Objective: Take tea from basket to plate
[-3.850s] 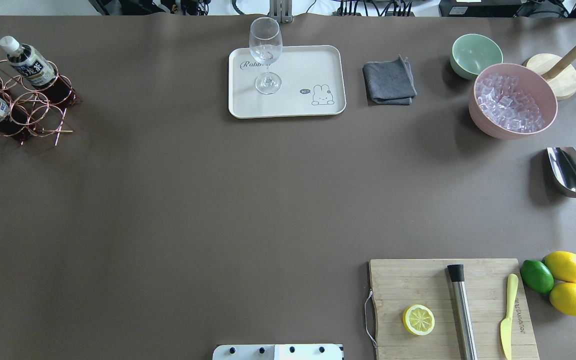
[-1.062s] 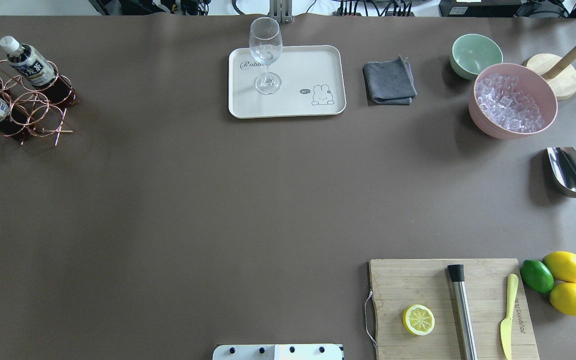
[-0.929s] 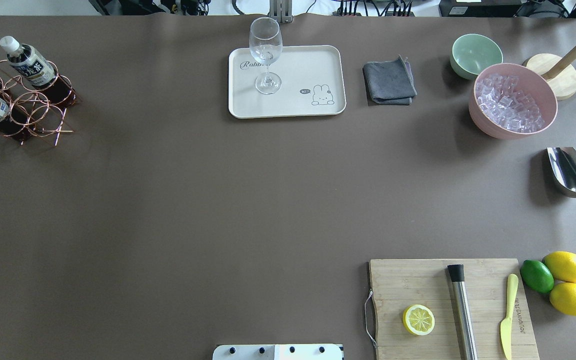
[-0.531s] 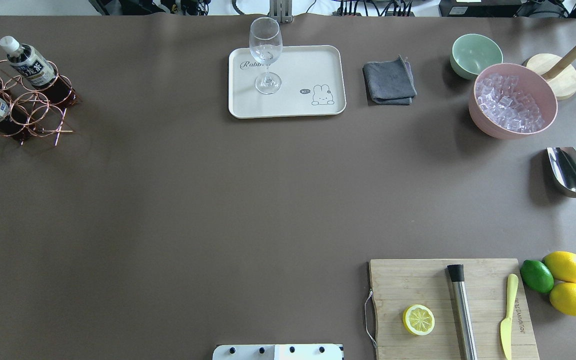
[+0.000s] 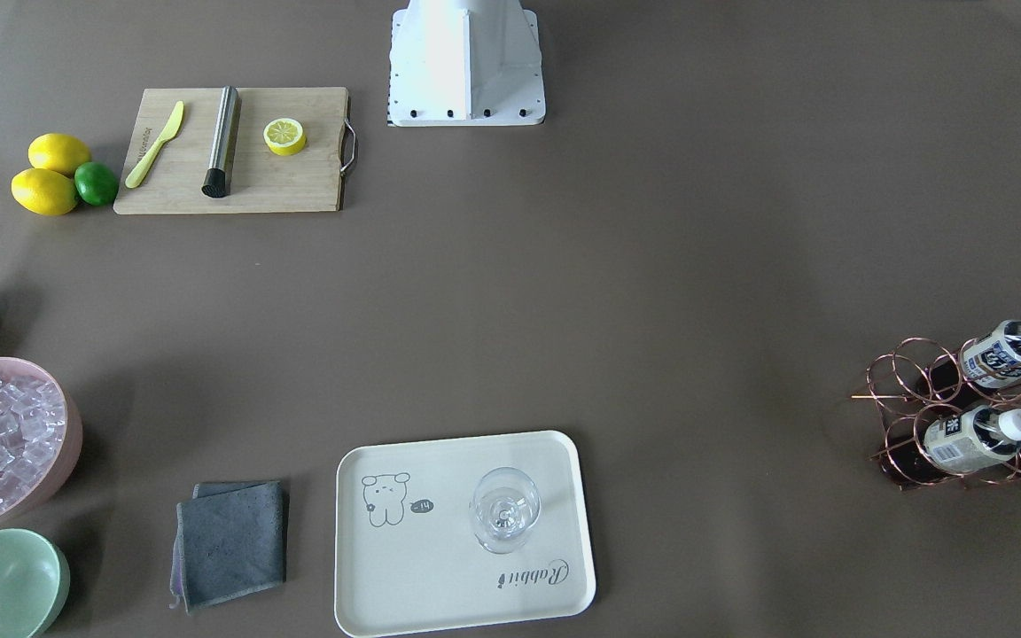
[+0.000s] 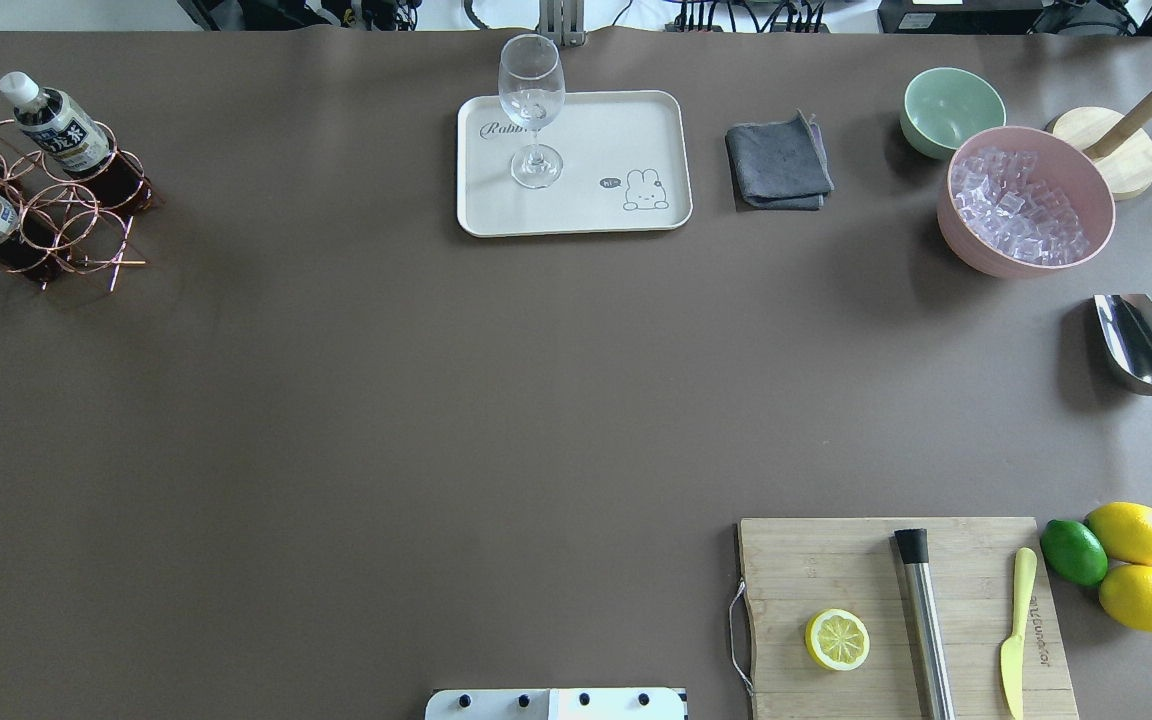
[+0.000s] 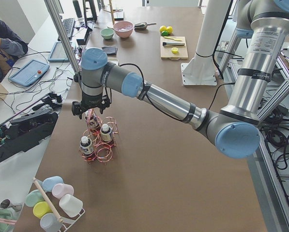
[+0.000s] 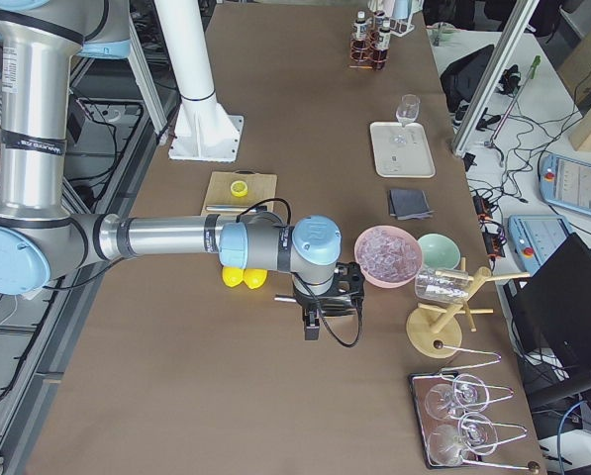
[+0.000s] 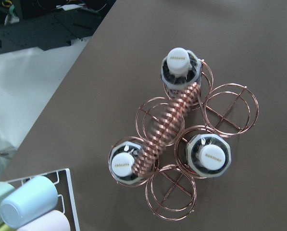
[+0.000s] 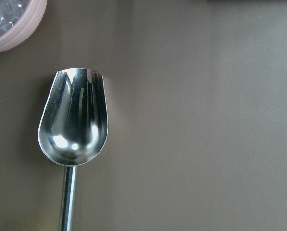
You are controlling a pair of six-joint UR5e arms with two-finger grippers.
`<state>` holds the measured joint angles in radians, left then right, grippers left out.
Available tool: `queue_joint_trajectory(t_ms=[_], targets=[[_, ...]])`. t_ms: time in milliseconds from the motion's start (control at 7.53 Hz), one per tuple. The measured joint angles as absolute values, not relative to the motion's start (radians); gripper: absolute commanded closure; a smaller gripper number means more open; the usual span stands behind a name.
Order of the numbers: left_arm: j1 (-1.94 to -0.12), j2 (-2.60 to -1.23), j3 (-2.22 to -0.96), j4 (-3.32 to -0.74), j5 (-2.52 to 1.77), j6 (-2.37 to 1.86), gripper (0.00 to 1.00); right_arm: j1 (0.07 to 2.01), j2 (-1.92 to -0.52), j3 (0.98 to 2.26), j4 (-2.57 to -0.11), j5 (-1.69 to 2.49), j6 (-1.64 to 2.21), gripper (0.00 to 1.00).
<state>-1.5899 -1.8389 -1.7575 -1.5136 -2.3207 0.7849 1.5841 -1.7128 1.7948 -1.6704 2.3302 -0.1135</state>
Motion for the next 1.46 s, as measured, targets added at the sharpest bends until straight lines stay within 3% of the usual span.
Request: queue_joint_trajectory(t_ms=[664, 1460], targets=[[-1.491, -1.992, -1.648, -1.459, -2.371, 1.098, 0.03, 1.59, -1.713, 1.795, -1.671, 2.333, -0.113, 0.0], [-1.49, -1.964, -1.563, -1.464, -2.41, 1.279, 0.03, 1.591, -1.713, 1.793, -1.67, 2.333, -0.113, 0.0]])
